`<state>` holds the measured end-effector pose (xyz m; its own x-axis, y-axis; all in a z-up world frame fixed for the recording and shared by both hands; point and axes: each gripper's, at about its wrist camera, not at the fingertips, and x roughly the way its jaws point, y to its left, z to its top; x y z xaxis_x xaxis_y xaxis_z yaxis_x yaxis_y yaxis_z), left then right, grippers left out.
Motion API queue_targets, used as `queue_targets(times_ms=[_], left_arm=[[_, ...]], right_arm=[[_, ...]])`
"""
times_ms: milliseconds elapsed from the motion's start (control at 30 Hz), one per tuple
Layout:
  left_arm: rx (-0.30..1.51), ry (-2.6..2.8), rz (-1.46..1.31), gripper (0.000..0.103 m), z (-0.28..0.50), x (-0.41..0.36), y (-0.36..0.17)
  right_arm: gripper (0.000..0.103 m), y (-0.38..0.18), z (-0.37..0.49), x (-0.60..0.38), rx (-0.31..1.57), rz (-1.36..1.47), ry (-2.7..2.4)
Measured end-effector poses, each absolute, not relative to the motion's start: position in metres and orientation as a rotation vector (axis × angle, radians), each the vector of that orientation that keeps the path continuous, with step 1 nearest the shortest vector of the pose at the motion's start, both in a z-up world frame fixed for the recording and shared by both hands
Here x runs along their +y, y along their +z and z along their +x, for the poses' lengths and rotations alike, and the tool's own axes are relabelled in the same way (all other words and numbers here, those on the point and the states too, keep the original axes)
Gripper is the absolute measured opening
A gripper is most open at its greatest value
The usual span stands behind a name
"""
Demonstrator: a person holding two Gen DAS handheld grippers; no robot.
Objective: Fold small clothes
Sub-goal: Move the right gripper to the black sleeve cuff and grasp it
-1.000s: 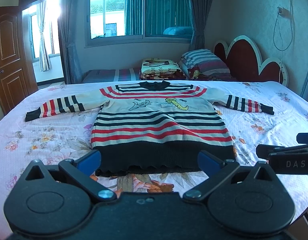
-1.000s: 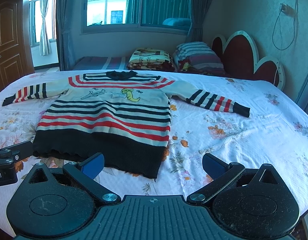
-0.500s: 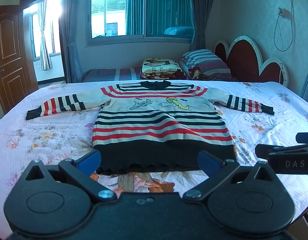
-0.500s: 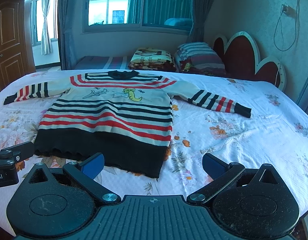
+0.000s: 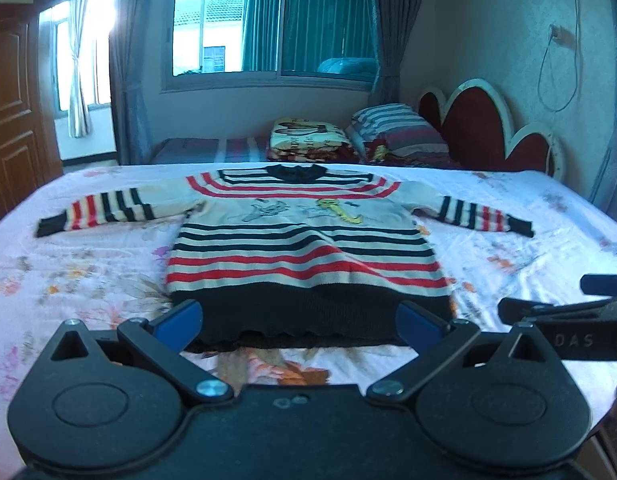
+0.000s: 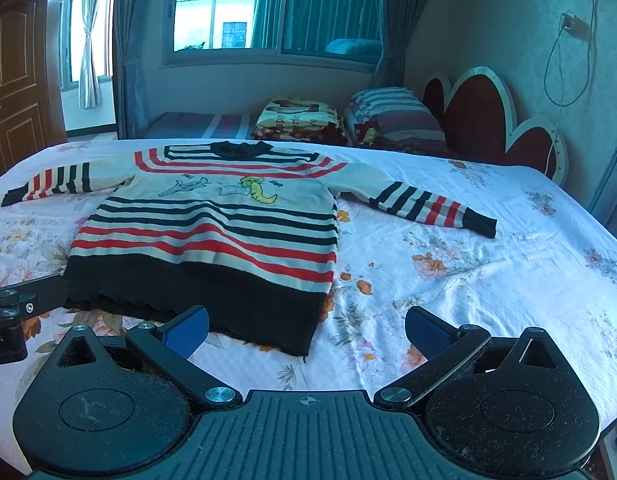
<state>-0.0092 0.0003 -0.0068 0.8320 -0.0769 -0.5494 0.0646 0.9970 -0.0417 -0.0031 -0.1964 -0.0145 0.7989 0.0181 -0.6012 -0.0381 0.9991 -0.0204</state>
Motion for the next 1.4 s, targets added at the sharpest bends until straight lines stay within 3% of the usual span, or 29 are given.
queue_targets(times_ms=[700, 1400], left_arm=[[0.588, -0.157, -0.082, 0.102, 0.049, -0.016, -0.016], [0.679, -0.026, -0.036, 0.102, 0.181, -0.022, -0.053]], right_arm=[[0.103, -0.024, 0.048, -0.237, 0.654, 0.016, -0.017], [0.103, -0.058, 0.191, -0.325, 0.683, 0.117, -0.129]])
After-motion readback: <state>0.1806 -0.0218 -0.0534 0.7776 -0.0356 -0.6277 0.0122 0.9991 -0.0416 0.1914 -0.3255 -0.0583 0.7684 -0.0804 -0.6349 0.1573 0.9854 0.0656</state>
